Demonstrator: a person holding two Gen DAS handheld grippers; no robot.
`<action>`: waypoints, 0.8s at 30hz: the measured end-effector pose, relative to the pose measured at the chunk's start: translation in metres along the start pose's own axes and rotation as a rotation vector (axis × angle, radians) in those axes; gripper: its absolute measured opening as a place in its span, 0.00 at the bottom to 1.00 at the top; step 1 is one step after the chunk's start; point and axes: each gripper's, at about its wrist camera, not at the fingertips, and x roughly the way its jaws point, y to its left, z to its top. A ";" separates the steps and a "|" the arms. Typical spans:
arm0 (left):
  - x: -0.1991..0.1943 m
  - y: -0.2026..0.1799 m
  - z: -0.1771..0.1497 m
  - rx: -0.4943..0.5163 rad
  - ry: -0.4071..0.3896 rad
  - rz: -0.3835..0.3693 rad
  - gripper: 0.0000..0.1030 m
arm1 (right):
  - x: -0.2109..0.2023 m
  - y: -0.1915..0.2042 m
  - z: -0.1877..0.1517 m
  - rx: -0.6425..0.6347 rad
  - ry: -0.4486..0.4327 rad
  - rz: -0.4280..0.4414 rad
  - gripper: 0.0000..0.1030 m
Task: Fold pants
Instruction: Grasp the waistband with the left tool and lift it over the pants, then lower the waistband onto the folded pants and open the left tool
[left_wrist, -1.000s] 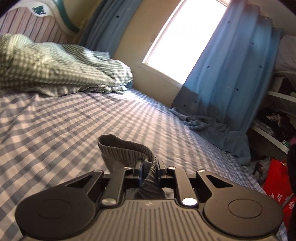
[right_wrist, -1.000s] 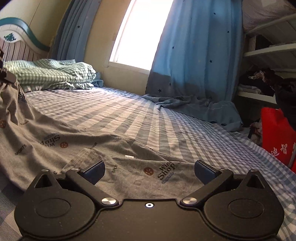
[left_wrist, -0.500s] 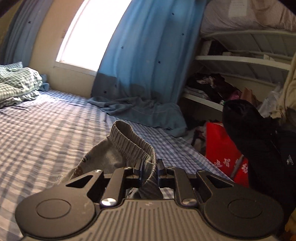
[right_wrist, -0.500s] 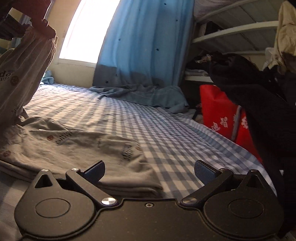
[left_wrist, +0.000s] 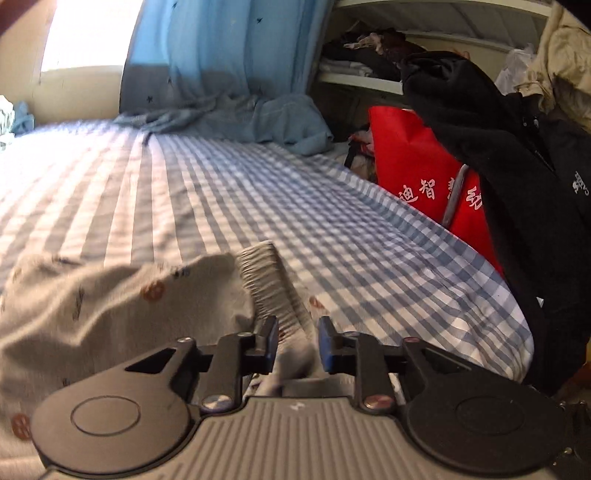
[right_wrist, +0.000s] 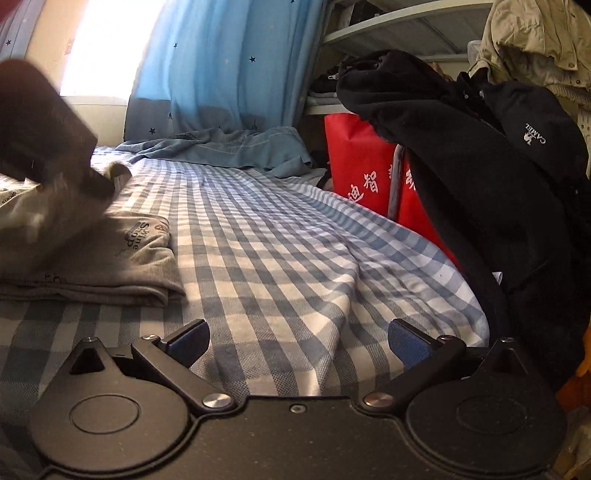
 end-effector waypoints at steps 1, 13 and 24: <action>-0.003 0.004 -0.001 -0.016 -0.001 -0.007 0.44 | -0.001 0.001 0.001 -0.003 0.001 0.001 0.99; -0.094 0.072 -0.011 -0.087 -0.129 0.138 0.90 | -0.011 0.019 0.020 0.050 -0.046 0.094 0.99; -0.137 0.154 -0.046 -0.226 -0.115 0.317 0.93 | 0.003 0.054 0.059 0.180 0.000 0.418 0.99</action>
